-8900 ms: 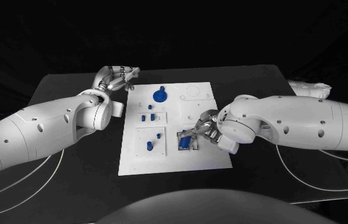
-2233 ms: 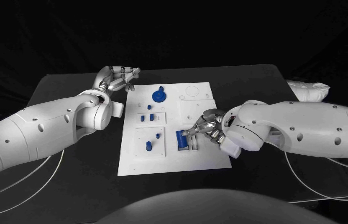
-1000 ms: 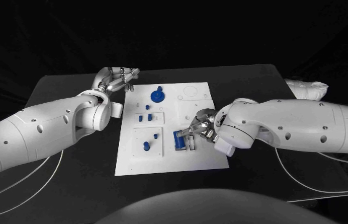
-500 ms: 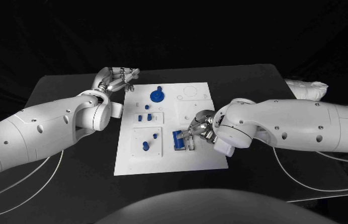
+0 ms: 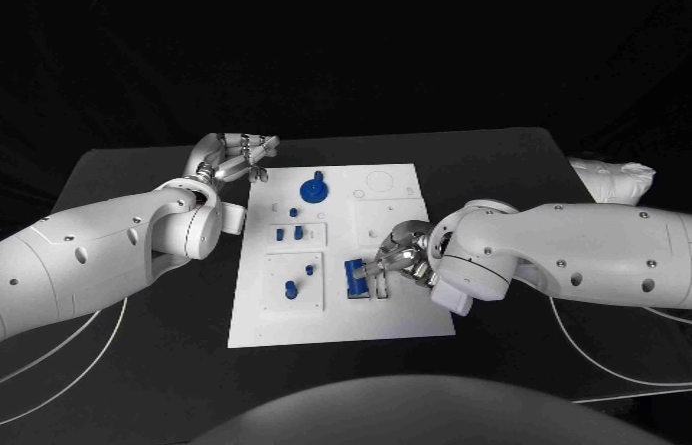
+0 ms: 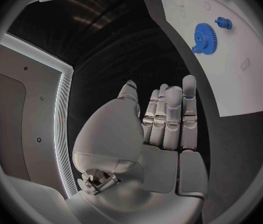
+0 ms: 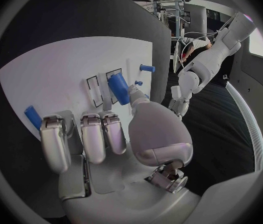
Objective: Assemble the parts on the task board
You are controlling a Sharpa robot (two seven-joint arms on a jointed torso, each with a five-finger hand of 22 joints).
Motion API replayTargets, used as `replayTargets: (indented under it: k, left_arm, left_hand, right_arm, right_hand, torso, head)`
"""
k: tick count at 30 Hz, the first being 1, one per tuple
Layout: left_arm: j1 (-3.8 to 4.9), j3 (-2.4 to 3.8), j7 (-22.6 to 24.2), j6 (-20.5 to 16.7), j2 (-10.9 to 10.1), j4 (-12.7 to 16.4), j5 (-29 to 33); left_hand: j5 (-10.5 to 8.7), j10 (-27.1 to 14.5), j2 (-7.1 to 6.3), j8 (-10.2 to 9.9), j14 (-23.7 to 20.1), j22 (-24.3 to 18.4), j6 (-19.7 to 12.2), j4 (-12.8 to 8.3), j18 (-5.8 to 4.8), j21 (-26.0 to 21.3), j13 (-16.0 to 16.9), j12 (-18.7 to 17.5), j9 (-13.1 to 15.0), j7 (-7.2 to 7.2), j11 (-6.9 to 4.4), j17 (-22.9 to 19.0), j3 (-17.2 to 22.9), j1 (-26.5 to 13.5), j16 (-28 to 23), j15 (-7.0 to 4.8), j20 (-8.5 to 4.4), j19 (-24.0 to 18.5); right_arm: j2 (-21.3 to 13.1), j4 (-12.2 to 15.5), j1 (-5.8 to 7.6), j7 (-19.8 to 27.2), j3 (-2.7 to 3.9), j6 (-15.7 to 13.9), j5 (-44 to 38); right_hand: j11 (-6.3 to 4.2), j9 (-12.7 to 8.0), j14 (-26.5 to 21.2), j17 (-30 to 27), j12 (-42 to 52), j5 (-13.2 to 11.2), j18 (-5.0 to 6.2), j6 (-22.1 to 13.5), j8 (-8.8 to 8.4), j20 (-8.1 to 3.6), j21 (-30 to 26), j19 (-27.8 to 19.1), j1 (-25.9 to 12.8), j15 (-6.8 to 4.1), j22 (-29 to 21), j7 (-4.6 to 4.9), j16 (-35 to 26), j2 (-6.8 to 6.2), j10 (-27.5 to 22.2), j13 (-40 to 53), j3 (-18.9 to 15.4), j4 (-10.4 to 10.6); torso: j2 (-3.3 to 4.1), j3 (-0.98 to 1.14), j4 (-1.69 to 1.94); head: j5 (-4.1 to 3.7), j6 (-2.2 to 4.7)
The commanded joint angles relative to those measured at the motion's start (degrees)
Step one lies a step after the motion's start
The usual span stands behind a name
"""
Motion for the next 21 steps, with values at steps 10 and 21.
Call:
replayTargets:
  k: [10,21]
  left_arm:
    - [0.00,0.03,0.38,1.02,0.07,0.20,-0.35]
    - [-0.01,0.03,0.39,1.09,0.07,0.18,-0.51]
  left_hand:
    - [0.25,-0.37,0.39,0.29,-0.06,-0.05,-0.30,-0.12,0.53,-0.17,-0.01,0.30,0.09,0.12,0.19,-0.06,-0.36,0.31,-0.37,0.05,0.03,0.22]
    - [0.25,-0.37,0.39,0.29,-0.06,-0.05,-0.30,-0.12,0.53,-0.17,-0.01,0.30,0.09,0.12,0.19,-0.06,-0.36,0.31,-0.37,0.05,0.03,0.22]
  right_arm:
    - [-2.32,2.63,0.05,8.66,-0.02,-5.37,-10.48]
    - [-3.18,3.34,0.02,13.99,-0.02,-1.75,-19.49]
  right_hand:
    - [-0.37,0.61,6.07,15.08,0.22,1.16,-0.38,-0.26,0.87,-0.30,0.25,6.00,0.49,0.04,15.08,-0.06,0.23,-0.68,6.01,15.07,0.23,-0.52]
    - [-0.27,-4.09,6.07,15.08,0.22,0.54,-0.38,-5.09,-5.50,-0.20,0.25,6.00,2.13,0.07,15.08,0.68,0.23,-1.61,6.01,15.07,1.34,-1.48]
  torso:
    - [0.04,-0.01,-0.05]
    - [0.00,-0.01,0.02]
  head:
    - [0.20,0.01]
    - [0.17,0.01]
